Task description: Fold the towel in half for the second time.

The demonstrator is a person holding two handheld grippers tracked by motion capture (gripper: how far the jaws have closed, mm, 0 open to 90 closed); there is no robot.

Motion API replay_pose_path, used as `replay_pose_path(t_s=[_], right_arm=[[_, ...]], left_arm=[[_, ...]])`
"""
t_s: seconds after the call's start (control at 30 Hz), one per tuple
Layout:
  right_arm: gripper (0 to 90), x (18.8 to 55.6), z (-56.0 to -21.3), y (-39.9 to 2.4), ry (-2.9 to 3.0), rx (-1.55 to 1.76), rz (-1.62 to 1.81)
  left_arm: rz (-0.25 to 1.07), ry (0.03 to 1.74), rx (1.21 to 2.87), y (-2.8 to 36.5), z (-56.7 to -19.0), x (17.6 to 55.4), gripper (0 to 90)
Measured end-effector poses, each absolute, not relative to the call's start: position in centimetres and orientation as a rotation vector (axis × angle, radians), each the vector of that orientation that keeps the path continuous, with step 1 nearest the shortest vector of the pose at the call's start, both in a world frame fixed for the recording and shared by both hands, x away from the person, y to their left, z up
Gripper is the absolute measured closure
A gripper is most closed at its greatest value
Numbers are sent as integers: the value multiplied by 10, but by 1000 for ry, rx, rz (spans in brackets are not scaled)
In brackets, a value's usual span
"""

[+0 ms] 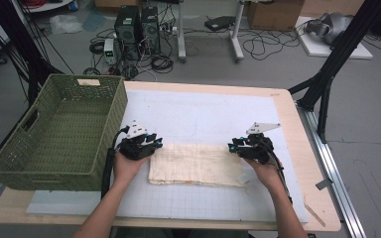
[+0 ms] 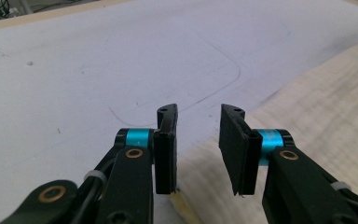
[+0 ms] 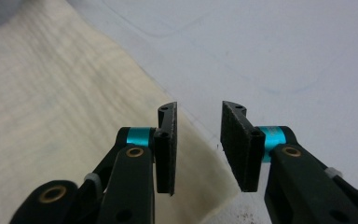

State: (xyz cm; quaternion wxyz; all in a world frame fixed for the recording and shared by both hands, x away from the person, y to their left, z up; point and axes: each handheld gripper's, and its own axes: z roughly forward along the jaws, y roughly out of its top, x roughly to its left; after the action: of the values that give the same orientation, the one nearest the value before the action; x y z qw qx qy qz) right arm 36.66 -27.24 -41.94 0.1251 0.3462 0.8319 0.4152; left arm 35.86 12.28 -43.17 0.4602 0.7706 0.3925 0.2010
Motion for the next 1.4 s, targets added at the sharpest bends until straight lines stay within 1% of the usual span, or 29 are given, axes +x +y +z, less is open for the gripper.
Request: replay_pose_path(t_s=[0.07,0.17,0.23,0.37,0.43,0.63,0.7,0.77,0.83,0.87,0.9,0.93,0.97,1.03,1.13,1.23,1.4], right_arm=[[680,371,-427,-273,2447,1052,1194],[686,373,-435,-273,2472,1071,1136],[686,374,-438,-273,2487,1074,1109],[692,374,-440,-274,2504,1060,1080],[689,373,-440,-274,2508,1056,1075],[549,376,-434,-283,2450,1080,1141],[528,377,-434,-285,2446,1082,1120],[527,379,-435,-287,2441,1093,1117],[571,380,-438,-287,2477,1108,1141],[621,380,-441,-285,2515,1098,1122],[634,380,-442,-284,2531,1081,1107],[683,379,-442,-282,2522,1069,1090],[758,379,-442,-283,2530,1069,1102],[842,380,-442,-284,2560,1086,1139],[856,379,-440,-284,2572,1080,1149],[860,378,-434,-285,2535,1079,1174],[860,379,-414,-289,2442,1055,1238]], left_arm=[[504,979,1935,119,-437,363,683],[523,981,2048,117,-446,366,679],[509,1003,2052,119,-448,367,665],[527,1003,2058,119,-448,367,645],[512,1012,2054,120,-448,367,615],[427,1035,2038,125,-448,368,556],[430,1033,2040,125,-449,368,559],[433,1033,2038,124,-449,368,580],[424,1016,2043,124,-449,368,633],[415,1008,2045,124,-448,368,680],[407,994,2048,124,-449,367,720],[397,988,2046,123,-449,367,762],[394,979,2054,123,-448,367,799],[417,965,2064,121,-448,366,841],[467,968,2057,121,-446,366,858],[522,973,1992,123,-440,365,861],[616,954,1896,122,-424,368,861]])
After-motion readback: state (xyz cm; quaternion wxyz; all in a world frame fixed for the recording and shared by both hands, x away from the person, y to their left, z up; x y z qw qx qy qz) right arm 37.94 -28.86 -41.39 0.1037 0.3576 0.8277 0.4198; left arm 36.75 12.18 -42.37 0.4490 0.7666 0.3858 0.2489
